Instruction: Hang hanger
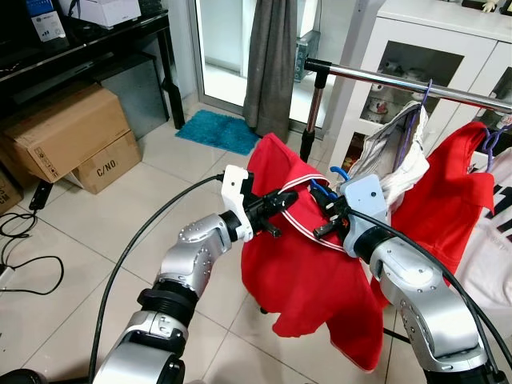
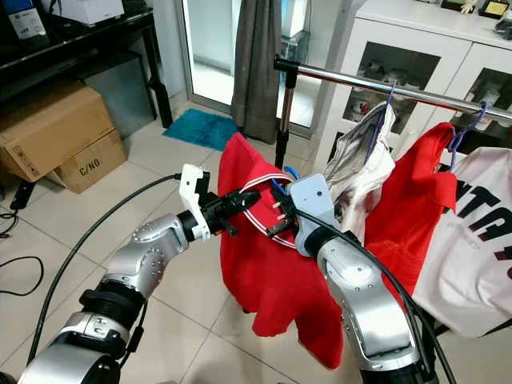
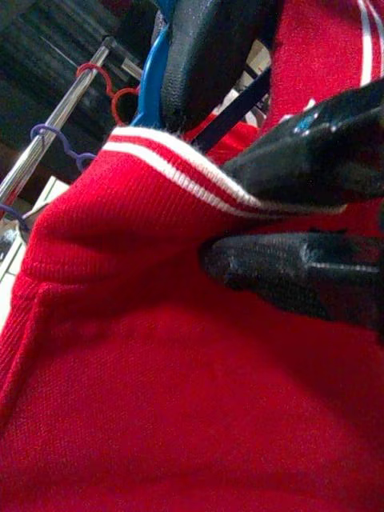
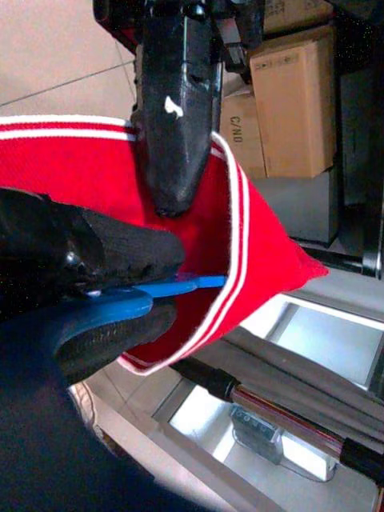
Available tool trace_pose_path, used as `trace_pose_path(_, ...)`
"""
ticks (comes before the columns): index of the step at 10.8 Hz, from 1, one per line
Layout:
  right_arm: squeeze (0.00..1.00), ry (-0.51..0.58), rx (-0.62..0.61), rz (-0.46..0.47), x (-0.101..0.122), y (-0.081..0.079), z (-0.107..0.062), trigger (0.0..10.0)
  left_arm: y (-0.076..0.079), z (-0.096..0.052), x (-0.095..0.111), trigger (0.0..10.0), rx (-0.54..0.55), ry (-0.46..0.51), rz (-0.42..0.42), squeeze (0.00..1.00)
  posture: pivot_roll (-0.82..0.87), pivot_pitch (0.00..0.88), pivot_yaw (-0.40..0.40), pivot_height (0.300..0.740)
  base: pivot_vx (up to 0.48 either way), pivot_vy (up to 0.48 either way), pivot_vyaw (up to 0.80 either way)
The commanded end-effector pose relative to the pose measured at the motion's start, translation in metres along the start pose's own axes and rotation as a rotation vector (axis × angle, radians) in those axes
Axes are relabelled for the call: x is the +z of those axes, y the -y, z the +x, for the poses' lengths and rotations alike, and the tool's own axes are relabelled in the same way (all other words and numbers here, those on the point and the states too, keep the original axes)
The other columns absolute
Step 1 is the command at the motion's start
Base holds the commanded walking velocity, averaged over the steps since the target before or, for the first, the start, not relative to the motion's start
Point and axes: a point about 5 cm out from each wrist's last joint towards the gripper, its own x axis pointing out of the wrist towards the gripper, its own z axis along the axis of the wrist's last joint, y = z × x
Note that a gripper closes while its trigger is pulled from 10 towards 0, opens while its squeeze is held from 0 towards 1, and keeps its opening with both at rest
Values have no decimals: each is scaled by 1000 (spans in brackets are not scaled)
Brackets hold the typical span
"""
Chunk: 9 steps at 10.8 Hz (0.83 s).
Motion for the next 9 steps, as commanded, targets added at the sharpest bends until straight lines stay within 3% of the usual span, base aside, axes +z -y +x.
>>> trace_pose_path(1, 0, 43, -15, -17, 10, 3, 0, 10000, -2, 2, 5, 0, 14, 9, 13, 0, -176, 0, -26, 740, 0, 0, 0)
trace_pose_path(2, 0, 42, -7, -9, 10, 2, 0, 4353, -4, 0, 8, 0, 35, 30, 13, 0, -175, 0, -27, 740, 0, 0, 0)
trace_pose_path(3, 0, 30, 4, -6, 8, 1, -1, 0, -6, -1, 11, 0, 56, 51, 9, 0, -173, 0, -26, 740, 0, 0, 0)
trace_pose_path(6, 0, -90, 44, -41, -13, -1, -9, 0, -10, -11, 37, 0, 84, 141, 49, 0, -174, 0, -28, 740, 0, 0, 0)
trace_pose_path(8, 0, -226, 103, -83, -36, -2, -21, 0, -16, -25, 79, 0, 139, 239, 146, 0, -176, 0, -38, 740, 0, 0, 0)
trace_pose_path(9, 0, -244, 127, -91, -40, -1, -27, 0, -32, -38, 103, 0, 266, 288, 199, 0, -173, 0, -49, 740, 0, 0, 0)
